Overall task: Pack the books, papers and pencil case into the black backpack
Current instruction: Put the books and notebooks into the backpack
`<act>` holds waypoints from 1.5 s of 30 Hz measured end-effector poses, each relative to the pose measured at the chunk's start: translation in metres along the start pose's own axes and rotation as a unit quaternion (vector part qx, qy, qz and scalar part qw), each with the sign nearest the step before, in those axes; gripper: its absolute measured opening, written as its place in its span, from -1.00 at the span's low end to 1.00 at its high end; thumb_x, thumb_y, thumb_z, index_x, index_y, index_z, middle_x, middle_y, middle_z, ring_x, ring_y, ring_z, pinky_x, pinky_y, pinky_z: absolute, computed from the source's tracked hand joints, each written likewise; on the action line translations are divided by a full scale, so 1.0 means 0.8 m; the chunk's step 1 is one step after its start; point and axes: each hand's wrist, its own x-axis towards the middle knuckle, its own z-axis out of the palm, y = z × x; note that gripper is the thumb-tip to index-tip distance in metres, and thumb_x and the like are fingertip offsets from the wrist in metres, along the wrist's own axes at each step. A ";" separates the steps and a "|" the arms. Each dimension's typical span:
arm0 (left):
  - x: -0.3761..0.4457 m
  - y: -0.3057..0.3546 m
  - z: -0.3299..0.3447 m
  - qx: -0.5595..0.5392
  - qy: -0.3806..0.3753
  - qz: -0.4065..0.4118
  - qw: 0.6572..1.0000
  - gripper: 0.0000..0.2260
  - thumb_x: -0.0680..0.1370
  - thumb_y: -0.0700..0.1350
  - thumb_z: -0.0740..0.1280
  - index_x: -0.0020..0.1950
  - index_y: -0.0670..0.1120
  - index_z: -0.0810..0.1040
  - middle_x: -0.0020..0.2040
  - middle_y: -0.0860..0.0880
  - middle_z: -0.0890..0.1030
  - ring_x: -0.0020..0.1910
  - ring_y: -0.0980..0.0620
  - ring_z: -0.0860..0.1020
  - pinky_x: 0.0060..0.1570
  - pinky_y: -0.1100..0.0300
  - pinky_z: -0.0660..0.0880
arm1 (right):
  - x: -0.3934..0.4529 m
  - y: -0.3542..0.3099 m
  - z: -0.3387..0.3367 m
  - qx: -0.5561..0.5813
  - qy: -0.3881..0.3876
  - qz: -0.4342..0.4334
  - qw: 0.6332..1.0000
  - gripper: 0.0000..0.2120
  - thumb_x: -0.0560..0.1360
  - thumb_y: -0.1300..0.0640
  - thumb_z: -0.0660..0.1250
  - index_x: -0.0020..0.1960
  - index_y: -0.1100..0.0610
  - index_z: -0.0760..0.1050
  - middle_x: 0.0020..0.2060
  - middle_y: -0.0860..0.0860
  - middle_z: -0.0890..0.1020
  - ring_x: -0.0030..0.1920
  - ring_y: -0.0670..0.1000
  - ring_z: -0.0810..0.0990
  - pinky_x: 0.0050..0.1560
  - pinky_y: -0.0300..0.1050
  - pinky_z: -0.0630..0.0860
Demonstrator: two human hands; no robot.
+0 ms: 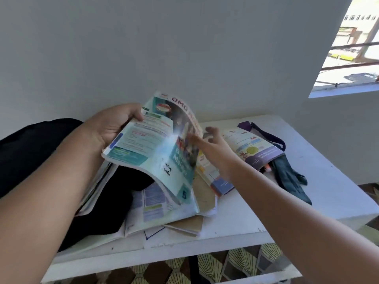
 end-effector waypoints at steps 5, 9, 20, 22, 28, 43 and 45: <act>0.005 -0.017 0.020 -0.050 -0.002 0.023 0.998 -0.68 0.59 -0.21 0.07 0.01 -0.22 0.62 -0.12 -0.28 0.67 -0.30 -0.17 0.68 -0.33 -0.01 0.67 | 0.008 0.000 -0.036 0.240 -0.075 0.130 0.959 -0.30 0.29 -0.15 0.66 0.29 0.17 0.54 0.11 0.13 0.75 0.05 0.15 0.75 0.16 0.15 0.66; 0.049 -0.077 0.055 0.105 0.033 0.062 0.992 -0.76 0.59 -0.37 0.17 0.19 -0.28 0.55 0.15 -0.32 0.65 -0.11 -0.20 0.70 -0.09 -0.13 0.67 | 0.018 0.004 -0.075 0.000 0.138 0.042 0.990 -0.34 0.33 -0.05 0.69 0.27 0.10 0.44 -0.07 0.03 0.75 -0.20 0.03 0.76 -0.23 -0.06 0.67; 0.031 -0.126 0.038 0.730 -0.016 0.174 0.661 -0.64 0.60 -0.10 0.32 0.40 0.03 0.45 0.25 -0.04 0.53 0.20 -0.07 0.44 0.10 0.03 0.48 | 0.036 0.057 -0.065 -0.480 0.213 -0.024 0.851 -0.09 0.42 -0.18 0.57 0.55 0.08 0.15 0.45 0.23 0.26 0.45 0.29 0.24 0.44 0.29 0.34; 0.029 -0.131 0.016 0.797 0.016 0.166 0.581 -0.67 0.58 -0.14 0.30 0.35 0.02 0.48 0.22 -0.04 0.54 0.25 -0.11 0.38 0.17 0.00 0.46 | 0.028 0.048 -0.030 -0.513 0.226 -0.090 0.824 0.06 0.43 -0.16 0.55 0.64 0.07 -0.08 0.53 0.26 0.10 0.51 0.34 0.12 0.52 0.30 0.16; 0.016 -0.151 -0.046 0.858 0.113 0.123 0.485 -0.72 0.54 -0.09 0.28 0.23 0.07 0.60 0.21 0.00 0.50 0.33 -0.15 0.29 0.36 0.02 0.23 | 0.013 0.031 0.063 -0.452 -0.070 -0.119 0.881 -0.35 0.57 -0.18 0.42 0.57 -0.04 0.29 0.35 0.06 0.50 0.27 0.11 0.54 0.22 0.02 0.52; 0.021 -0.167 -0.073 0.824 0.148 0.091 0.539 -0.73 0.55 0.16 0.32 0.15 0.10 0.68 0.44 0.00 0.33 0.40 -0.14 0.23 0.47 -0.06 0.15 | 0.020 0.049 0.086 -0.534 -0.100 0.071 0.836 -0.14 0.45 -0.29 0.50 0.52 0.22 0.34 0.26 0.15 0.61 0.20 0.17 0.61 0.17 -0.02 0.57; 0.023 -0.167 -0.074 0.820 0.145 0.093 0.545 -0.75 0.55 0.12 0.31 0.14 0.11 0.68 0.44 0.01 0.33 0.40 -0.14 0.23 0.47 -0.06 0.15 | 0.023 0.052 0.086 -0.472 -0.090 0.092 0.872 -0.24 0.43 -0.26 0.54 0.42 0.19 0.46 0.16 0.11 0.66 0.11 0.14 0.64 0.20 0.04 0.60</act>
